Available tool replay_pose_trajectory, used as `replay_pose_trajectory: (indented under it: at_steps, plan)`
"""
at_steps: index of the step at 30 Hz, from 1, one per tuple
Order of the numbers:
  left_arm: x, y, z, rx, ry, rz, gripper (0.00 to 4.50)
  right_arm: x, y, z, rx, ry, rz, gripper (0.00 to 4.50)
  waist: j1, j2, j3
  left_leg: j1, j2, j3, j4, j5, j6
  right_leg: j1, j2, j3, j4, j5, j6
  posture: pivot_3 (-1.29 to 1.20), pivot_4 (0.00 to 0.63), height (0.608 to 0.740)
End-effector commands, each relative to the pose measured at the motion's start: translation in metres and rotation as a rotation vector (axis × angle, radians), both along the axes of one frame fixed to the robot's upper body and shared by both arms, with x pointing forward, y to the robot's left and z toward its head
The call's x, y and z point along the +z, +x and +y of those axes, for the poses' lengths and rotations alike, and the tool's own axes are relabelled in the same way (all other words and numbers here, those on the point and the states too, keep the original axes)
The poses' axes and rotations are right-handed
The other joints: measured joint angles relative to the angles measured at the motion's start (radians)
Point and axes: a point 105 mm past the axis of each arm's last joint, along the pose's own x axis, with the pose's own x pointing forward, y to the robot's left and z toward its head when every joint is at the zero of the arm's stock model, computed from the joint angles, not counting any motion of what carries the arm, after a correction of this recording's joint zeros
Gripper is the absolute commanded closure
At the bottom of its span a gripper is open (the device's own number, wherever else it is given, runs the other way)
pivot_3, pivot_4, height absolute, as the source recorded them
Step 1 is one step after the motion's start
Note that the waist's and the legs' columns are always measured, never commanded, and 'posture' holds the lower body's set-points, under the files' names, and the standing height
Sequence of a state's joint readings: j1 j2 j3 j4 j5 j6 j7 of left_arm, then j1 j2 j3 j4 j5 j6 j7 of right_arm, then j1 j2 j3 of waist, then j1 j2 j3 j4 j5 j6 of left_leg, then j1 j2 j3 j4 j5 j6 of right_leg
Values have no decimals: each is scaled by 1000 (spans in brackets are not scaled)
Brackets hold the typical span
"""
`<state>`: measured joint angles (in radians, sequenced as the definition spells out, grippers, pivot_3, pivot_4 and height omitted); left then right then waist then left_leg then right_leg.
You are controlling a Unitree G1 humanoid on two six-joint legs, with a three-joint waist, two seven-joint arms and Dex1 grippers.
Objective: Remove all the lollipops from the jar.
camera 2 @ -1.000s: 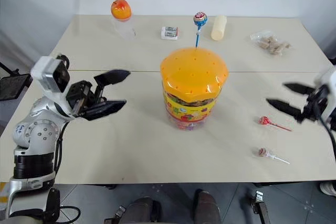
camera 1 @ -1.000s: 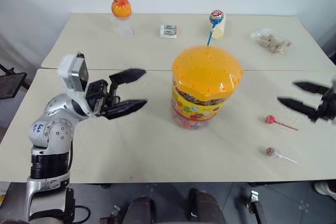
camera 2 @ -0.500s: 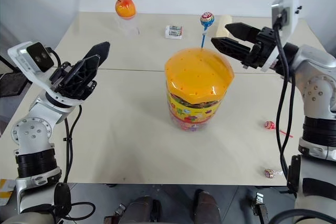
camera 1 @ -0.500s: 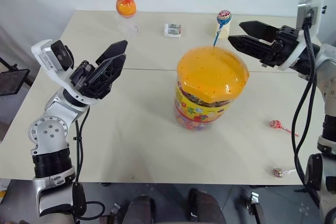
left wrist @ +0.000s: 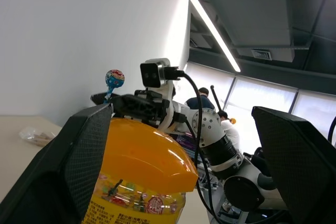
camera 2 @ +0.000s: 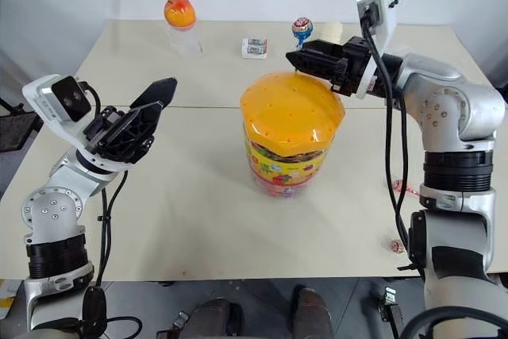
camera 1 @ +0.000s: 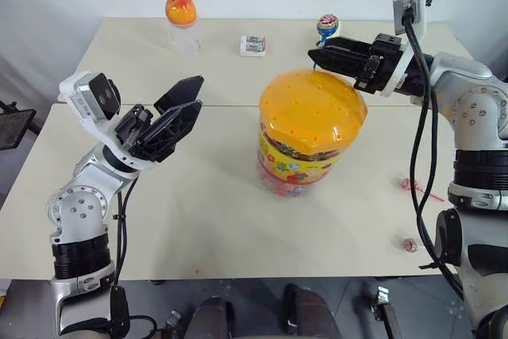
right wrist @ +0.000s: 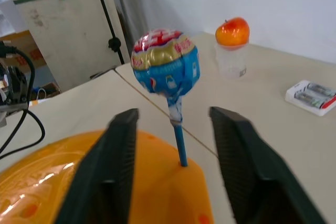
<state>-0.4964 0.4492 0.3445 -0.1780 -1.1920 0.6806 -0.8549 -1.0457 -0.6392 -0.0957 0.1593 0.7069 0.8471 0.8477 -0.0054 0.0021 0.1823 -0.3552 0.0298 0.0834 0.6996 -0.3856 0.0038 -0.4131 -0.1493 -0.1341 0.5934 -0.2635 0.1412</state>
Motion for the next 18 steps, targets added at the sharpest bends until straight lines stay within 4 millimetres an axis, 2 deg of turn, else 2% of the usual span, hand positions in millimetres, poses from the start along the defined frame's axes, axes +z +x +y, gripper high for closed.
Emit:
replay_pose_trajectory:
  at_steps: [1, 3, 4, 8, 10, 12, 13, 15, 18]
  plan:
    - [8, -6, 0, 6, -3, -56, 0, 15, -7, 2, 28, 1, -64, 3686, -2, 0, 0, 0, 0, 0, 0, 0, 0, 0, 0, 0, 0, 0, 0, 0, 150, 740]
    - [8, -6, 0, 8, -6, -59, 0, 18, -7, 1, 29, 6, -86, 4359, -2, 0, 0, 0, 0, 0, 0, 0, 0, 0, 0, 0, 0, 0, 0, 0, 150, 740]
    - [8, -6, -1, 7, -5, -63, 0, 23, -7, 0, 28, 24, -105, 4478, -2, 0, 0, 0, 0, 0, 0, 0, 0, 0, 0, 0, 0, 0, 0, 0, 150, 740]
    - [8, -7, -2, 2, 2, -74, 0, 41, -8, -7, 26, 100, -181, 4478, -3, 0, 0, 0, 0, 1, 0, 0, 0, 0, 0, 0, 0, 0, 0, 0, 150, 740]
    - [7, -8, -4, -12, 36, -102, 0, 75, -17, -29, 24, 239, -280, 4478, -3, 0, 0, 0, 0, 0, 0, 0, 0, 0, 0, 0, 0, 0, 0, 0, 150, 740]
    - [4, -9, -7, -27, 85, -130, 0, 92, -22, -52, -13, 299, -325, 4478, 3, 0, 0, -1, 0, 1, 0, 0, 0, 0, 0, 0, 0, 0, 0, 0, 150, 740]
    - [-1, -11, -10, -39, 142, -153, 0, 88, -20, -66, -76, 235, -320, 4478, 6, 0, 0, -1, 0, 0, 0, 0, 0, 0, 0, 0, 0, 0, 0, 0, 150, 740]
    - [-15, -13, -15, -53, 275, -200, 0, 59, -13, -102, -245, -6, -231, 4478, 16, -1, 0, -1, 0, -2, -1, 0, 0, 0, 0, -2, 0, 0, 0, 0, 150, 740]
    - [-40, -19, -18, -100, 472, -270, 0, 3, -20, -148, -396, -327, -35, 4478, 20, -1, -1, -1, -1, 0, -2, -2, 0, 1, 0, -1, -3, 0, 0, 0, 150, 740]
